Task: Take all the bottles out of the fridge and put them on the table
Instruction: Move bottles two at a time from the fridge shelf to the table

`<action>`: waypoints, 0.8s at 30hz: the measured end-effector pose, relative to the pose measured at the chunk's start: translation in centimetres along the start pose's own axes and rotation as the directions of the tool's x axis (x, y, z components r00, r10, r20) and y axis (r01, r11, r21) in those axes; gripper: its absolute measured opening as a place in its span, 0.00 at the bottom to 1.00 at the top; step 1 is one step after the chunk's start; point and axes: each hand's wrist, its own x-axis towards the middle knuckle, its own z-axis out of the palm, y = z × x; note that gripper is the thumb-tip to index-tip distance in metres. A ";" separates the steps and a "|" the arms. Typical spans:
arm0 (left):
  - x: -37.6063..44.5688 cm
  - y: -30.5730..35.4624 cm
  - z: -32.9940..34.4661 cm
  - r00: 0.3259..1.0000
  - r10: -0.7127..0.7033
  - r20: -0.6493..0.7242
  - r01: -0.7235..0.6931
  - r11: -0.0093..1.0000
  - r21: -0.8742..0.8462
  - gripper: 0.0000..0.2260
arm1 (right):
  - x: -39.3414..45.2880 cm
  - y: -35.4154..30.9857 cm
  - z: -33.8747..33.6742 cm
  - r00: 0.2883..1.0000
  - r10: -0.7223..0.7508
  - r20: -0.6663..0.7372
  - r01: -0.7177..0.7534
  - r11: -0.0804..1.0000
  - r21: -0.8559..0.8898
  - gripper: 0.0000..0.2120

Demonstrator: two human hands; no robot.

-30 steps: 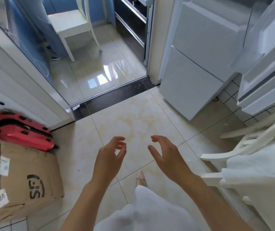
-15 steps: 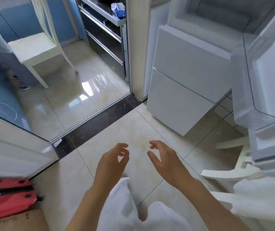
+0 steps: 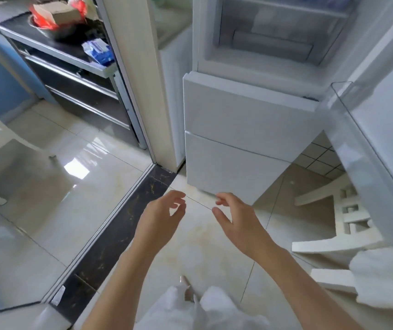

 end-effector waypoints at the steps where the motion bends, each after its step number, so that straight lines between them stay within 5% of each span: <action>1: 1.7 0.2 -0.3 1.000 0.012 0.017 -0.011 1.000 -0.017 0.10 | 1.2 -0.3 -0.4 0.999 0.018 -0.028 -0.017 1.000 0.014 0.17; 8: 11.5 3.8 -1.0 0.990 0.140 -0.016 -0.141 0.988 -0.067 0.08 | 9.0 -1.8 -5.0 0.971 0.028 -0.236 -0.010 0.997 0.076 0.17; 24: 35.5 21.9 -0.7 0.883 0.420 -0.209 -0.461 0.861 -0.216 0.09 | 28.3 -5.1 -22.9 0.734 -0.078 -0.675 0.099 0.995 -0.007 0.17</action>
